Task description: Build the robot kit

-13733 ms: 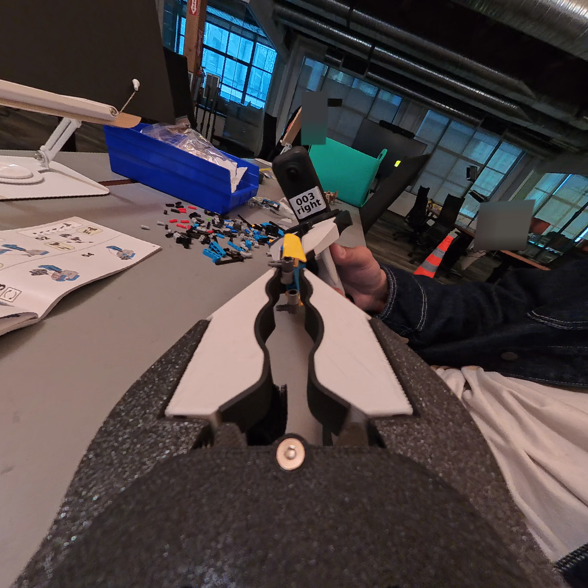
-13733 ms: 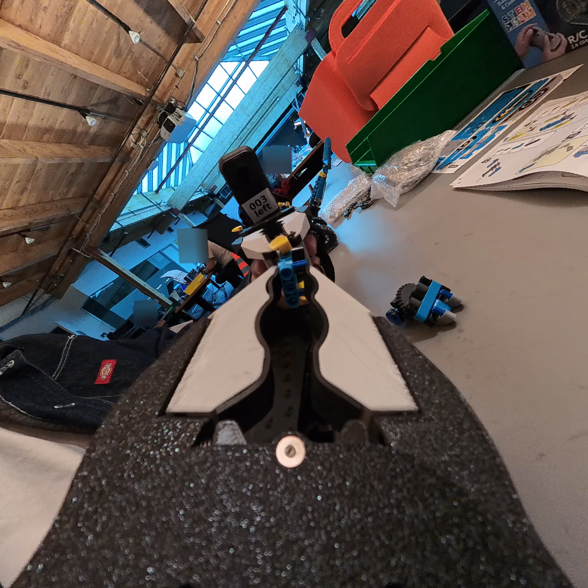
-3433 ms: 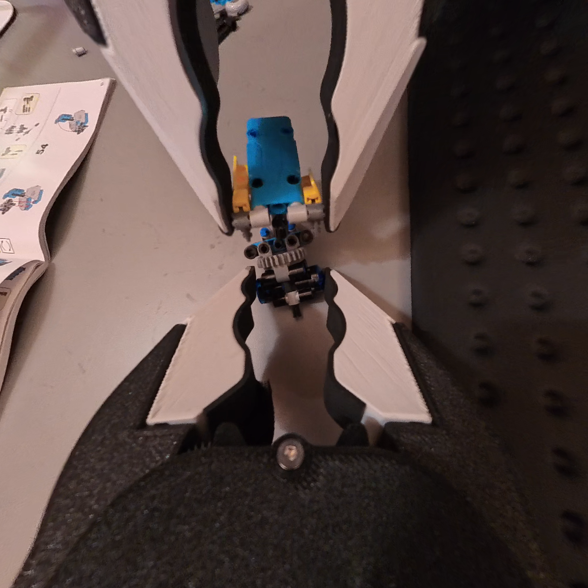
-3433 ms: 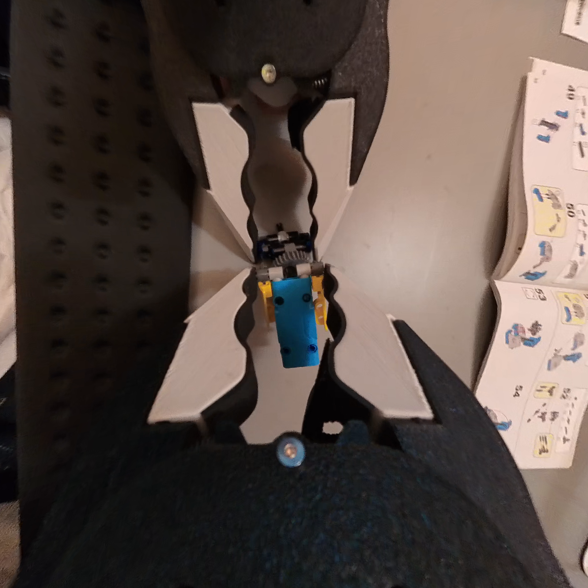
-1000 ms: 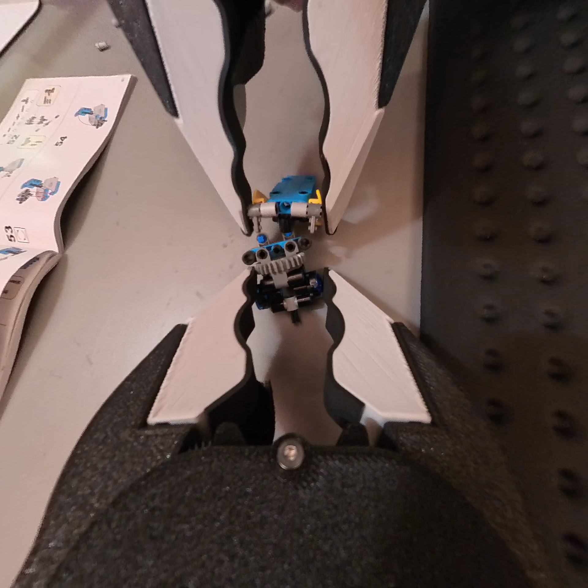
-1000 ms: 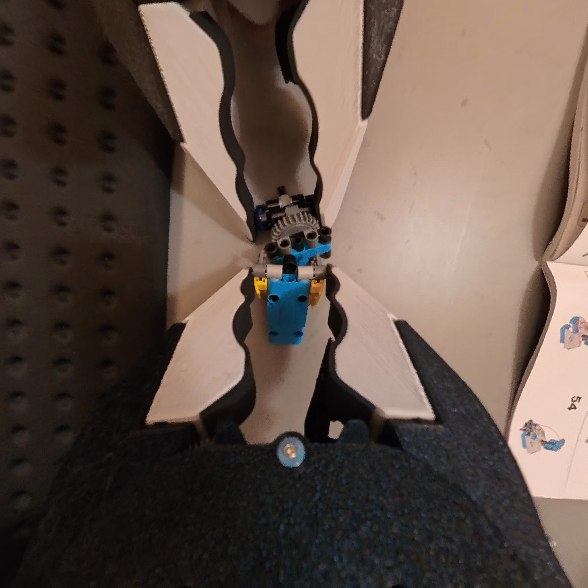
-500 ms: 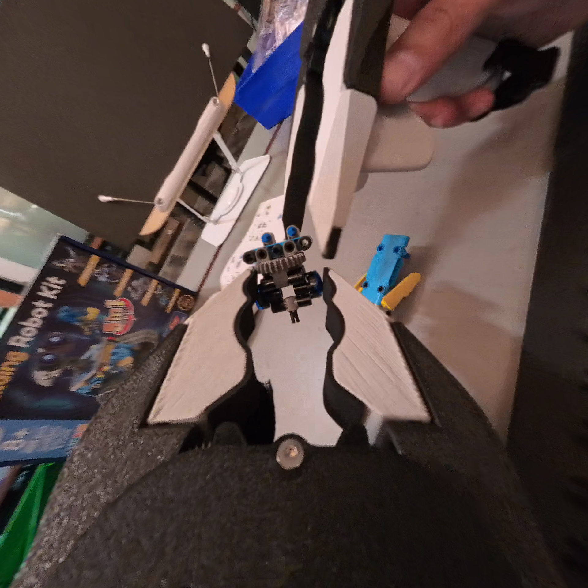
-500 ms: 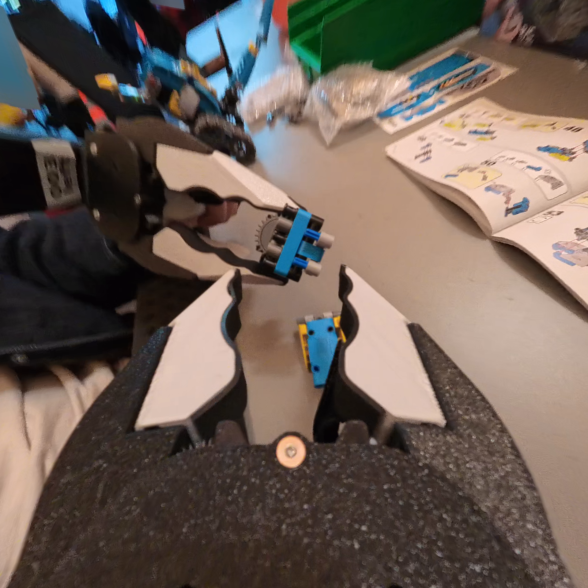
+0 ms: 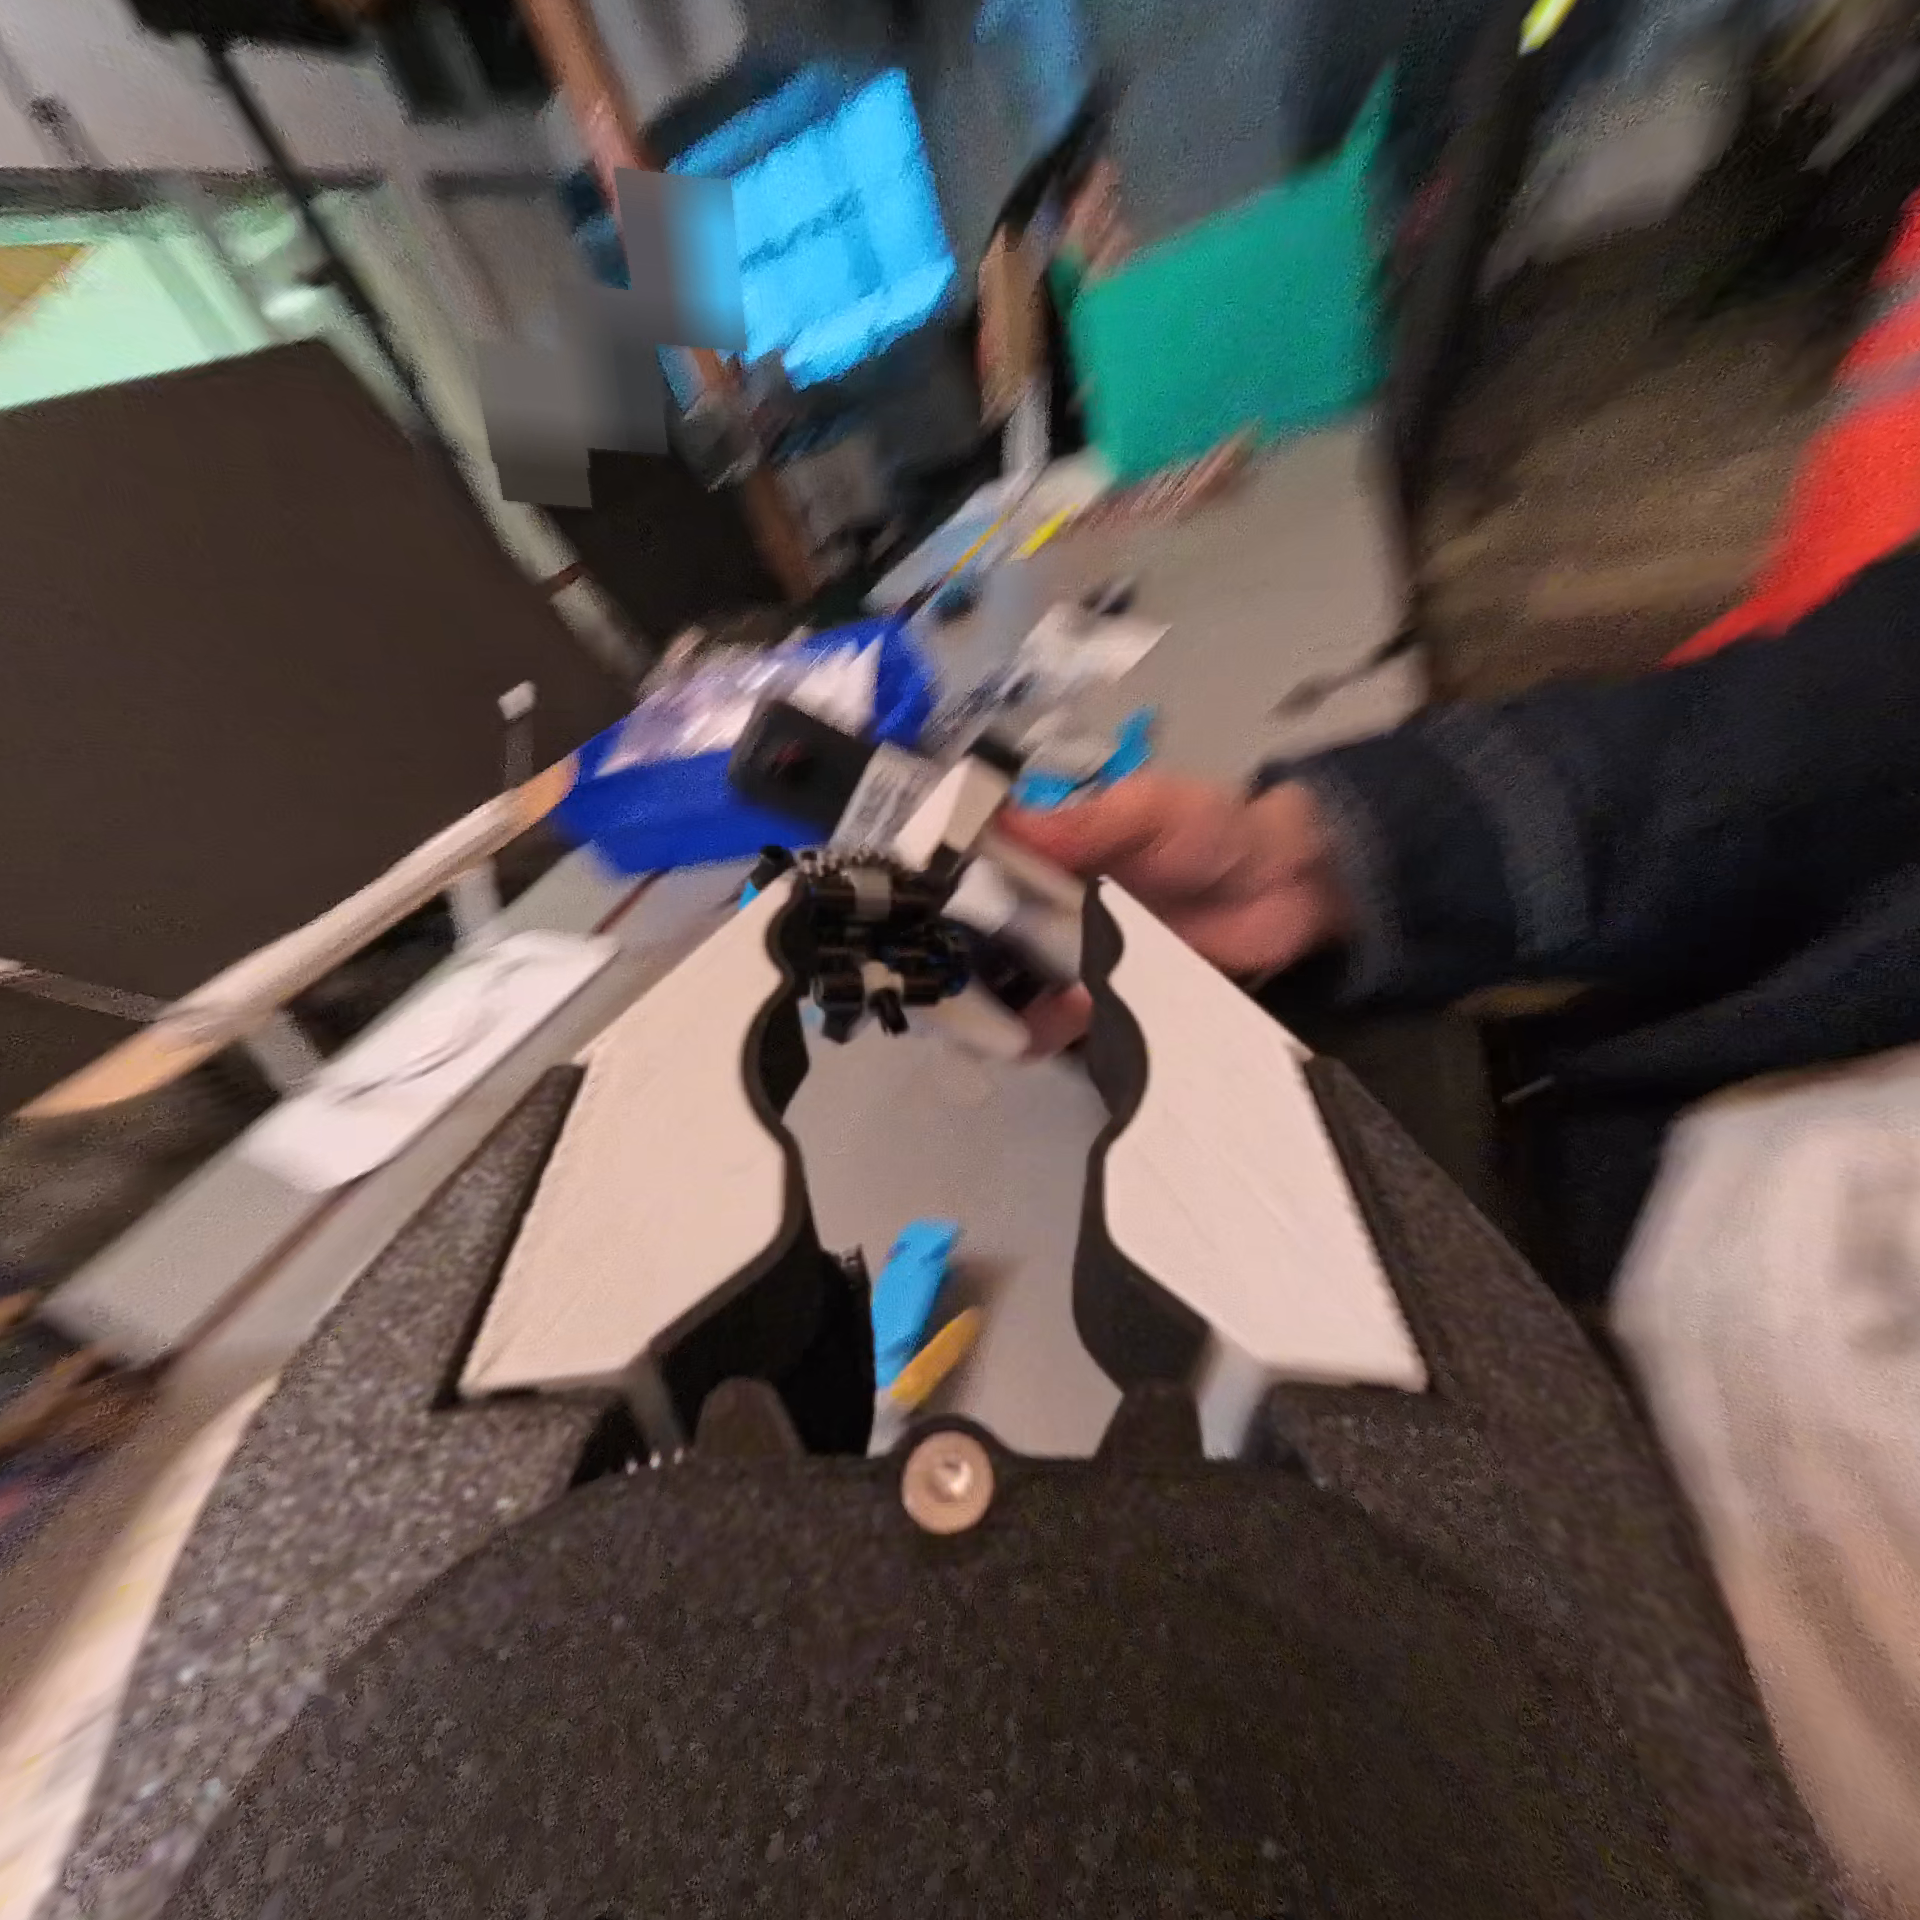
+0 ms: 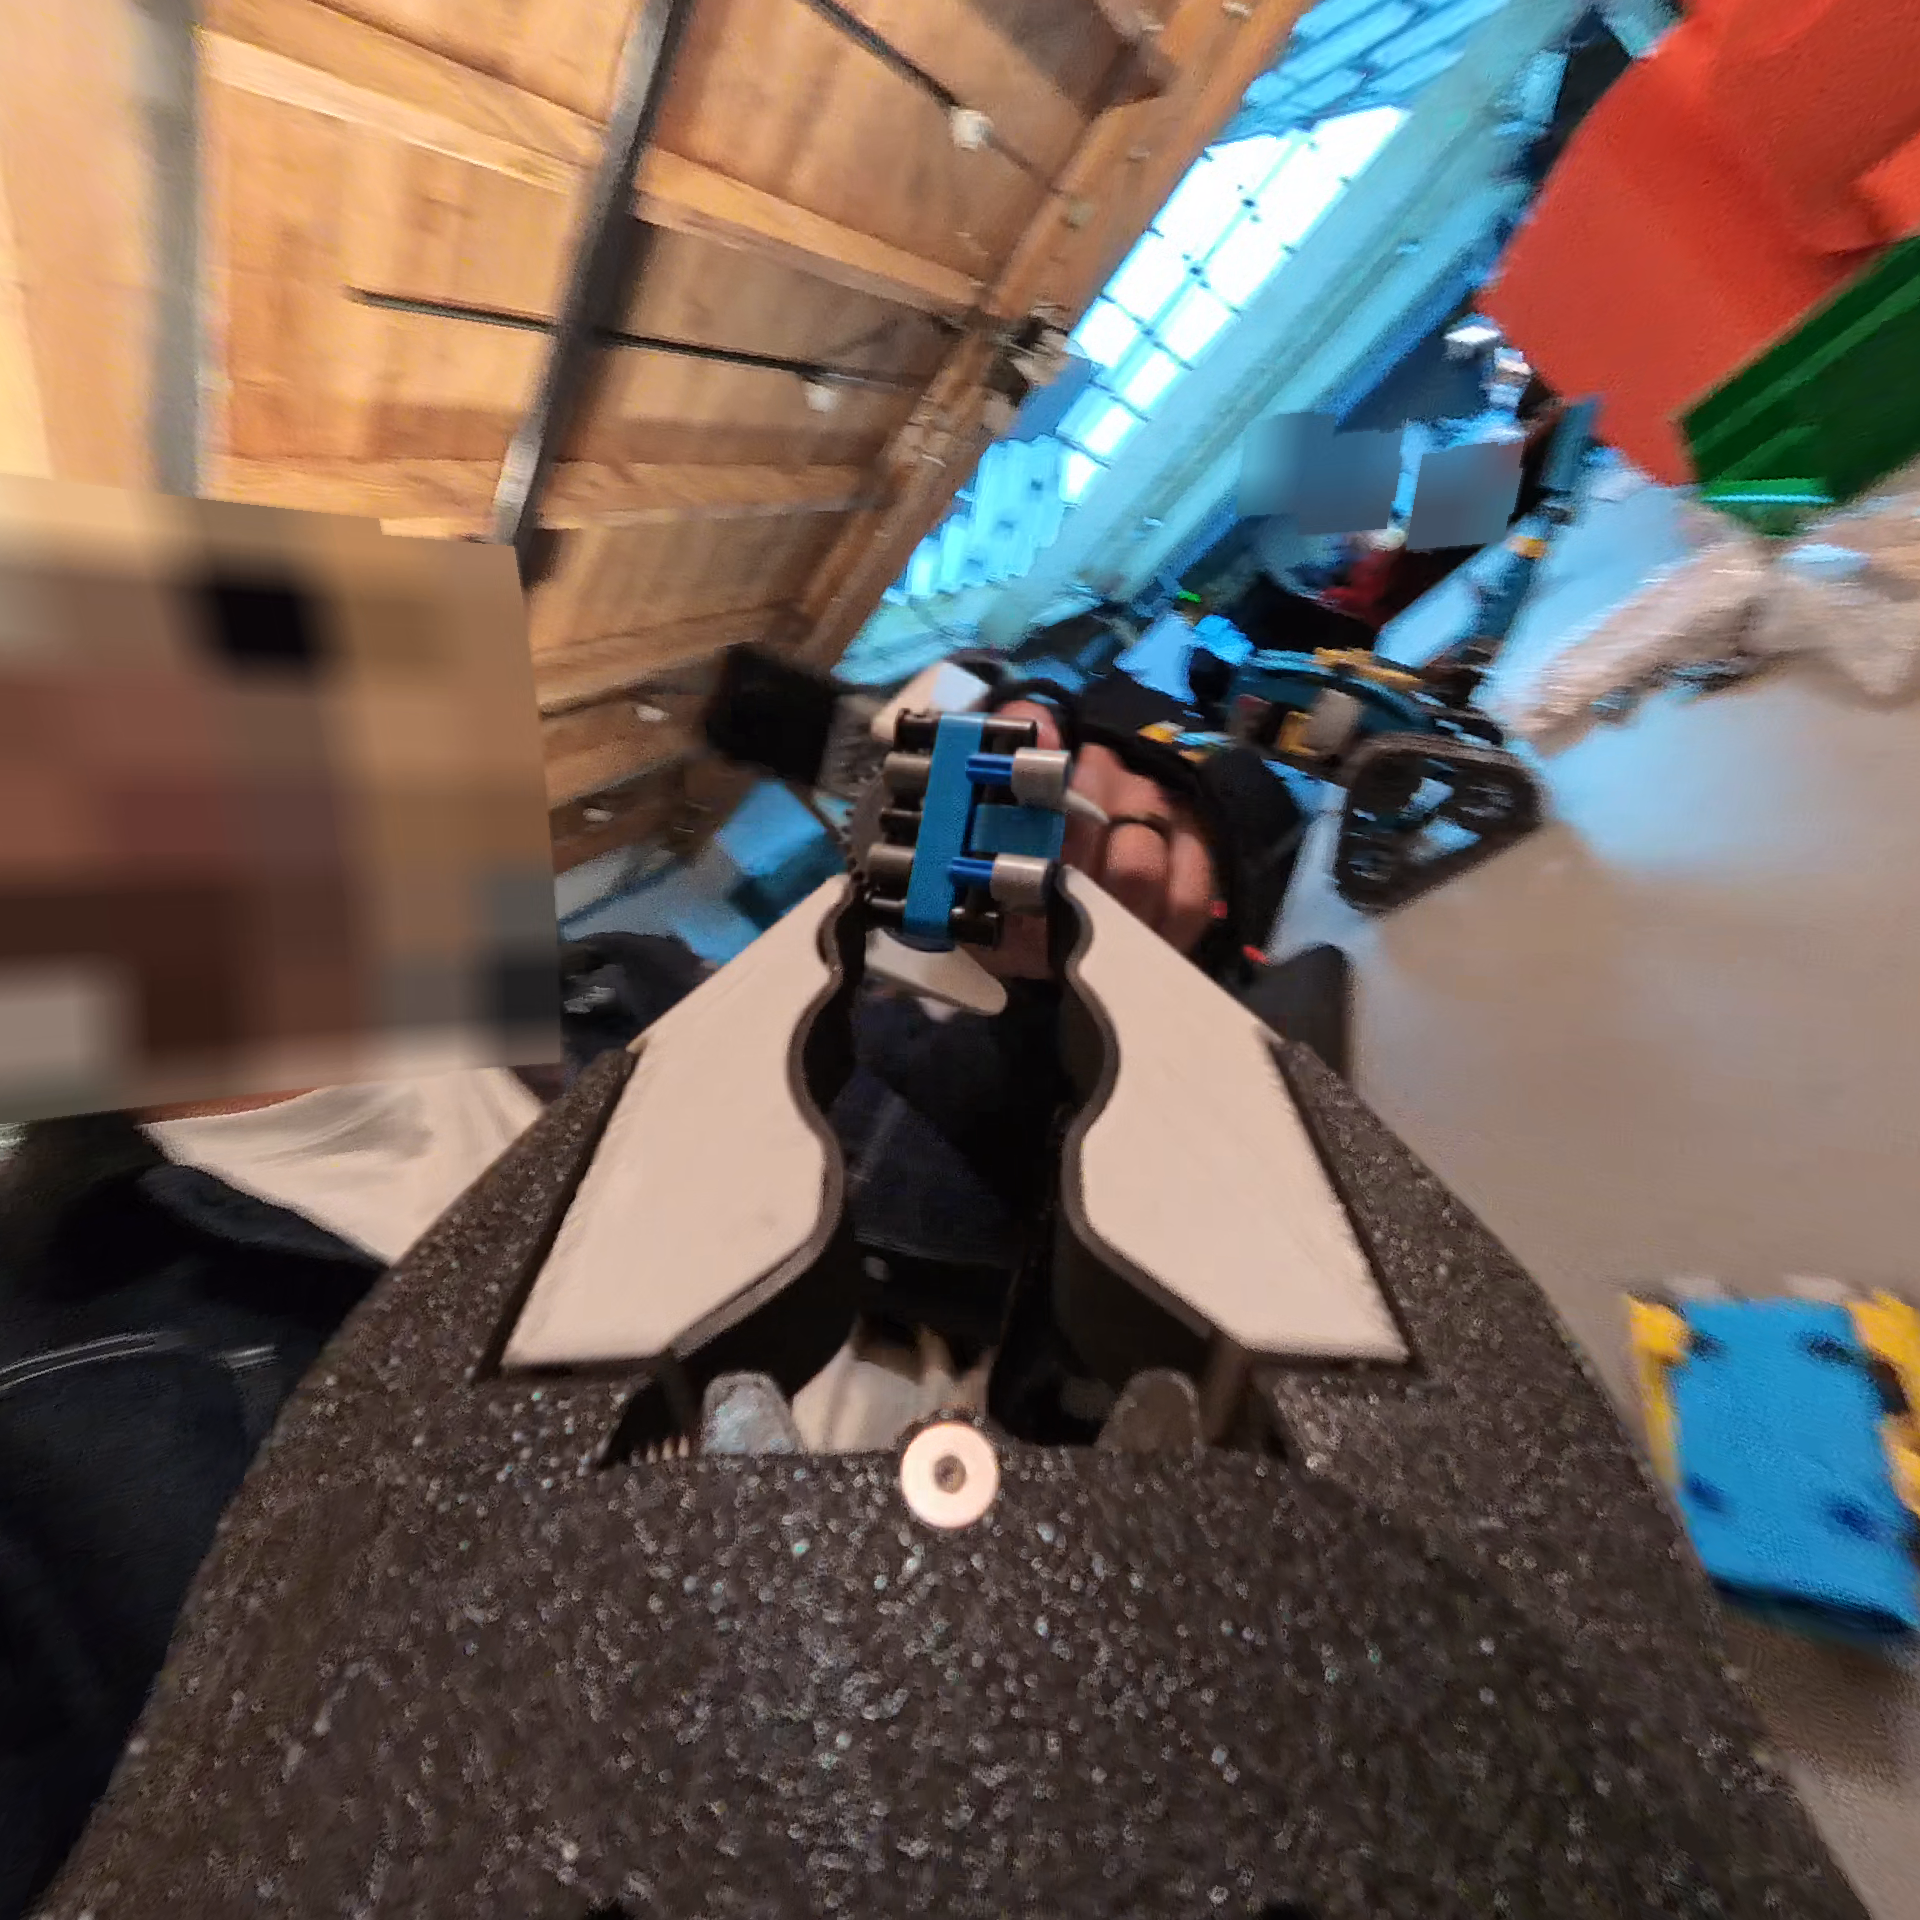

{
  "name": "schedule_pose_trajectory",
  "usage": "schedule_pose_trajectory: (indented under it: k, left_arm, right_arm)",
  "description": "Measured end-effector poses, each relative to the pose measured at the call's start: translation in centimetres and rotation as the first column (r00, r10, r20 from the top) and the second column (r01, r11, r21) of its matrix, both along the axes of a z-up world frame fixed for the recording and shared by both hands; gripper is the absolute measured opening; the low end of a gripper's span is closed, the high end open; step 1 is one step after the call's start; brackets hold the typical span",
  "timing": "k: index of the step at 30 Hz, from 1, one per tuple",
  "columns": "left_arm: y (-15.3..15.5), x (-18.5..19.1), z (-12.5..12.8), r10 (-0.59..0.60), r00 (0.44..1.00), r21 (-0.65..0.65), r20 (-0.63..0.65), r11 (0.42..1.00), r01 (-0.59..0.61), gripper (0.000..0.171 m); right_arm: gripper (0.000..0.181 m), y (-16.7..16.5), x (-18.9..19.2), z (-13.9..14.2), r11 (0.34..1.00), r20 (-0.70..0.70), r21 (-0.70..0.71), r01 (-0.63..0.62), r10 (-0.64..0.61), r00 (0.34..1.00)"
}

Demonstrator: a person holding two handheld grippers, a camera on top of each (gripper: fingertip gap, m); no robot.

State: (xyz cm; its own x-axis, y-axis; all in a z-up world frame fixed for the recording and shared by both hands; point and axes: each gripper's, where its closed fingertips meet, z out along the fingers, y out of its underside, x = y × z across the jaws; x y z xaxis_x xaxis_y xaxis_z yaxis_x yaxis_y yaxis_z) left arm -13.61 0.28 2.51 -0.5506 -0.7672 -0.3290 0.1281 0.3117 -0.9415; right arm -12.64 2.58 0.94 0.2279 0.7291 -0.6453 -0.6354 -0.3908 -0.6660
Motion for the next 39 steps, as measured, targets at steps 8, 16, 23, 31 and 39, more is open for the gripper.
schedule_pose_trajectory:
  k: [8,16,23,31,39]
  left_arm:
    - [1.7,-6.1,8.4,-0.457,0.869,-0.605,0.191,0.642,0.471,0.04]
    - [-0.6,-6.1,6.7,-0.587,0.797,-0.617,0.142,0.577,0.535,0.028]
    - [-0.3,-5.6,6.0,-0.593,0.796,-0.628,0.12,0.576,0.524,0.02]
    - [-0.5,-5.5,5.5,-0.633,0.764,-0.659,0.125,0.522,0.541,0.012]
    - [-0.3,-5.4,5.4,-0.654,0.746,-0.689,0.126,0.483,0.54,0.01]
  right_arm:
    - [0.035,-5.2,-5.6,5.6,0.848,-0.157,0.313,-0.429,0.491,0.857]
    - [0.034,-4.2,-8.7,5.3,0.782,-0.159,0.298,-0.548,0.606,0.779]
    - [0.033,-4.1,-7.9,5.6,0.785,-0.196,0.32,-0.531,0.603,0.773]
    - [0.034,-4.2,-8.4,5.2,0.775,-0.191,0.293,-0.56,0.622,0.76]
    - [0.036,-3.8,-8.3,4.9,0.78,-0.21,0.279,-0.559,0.618,0.758]
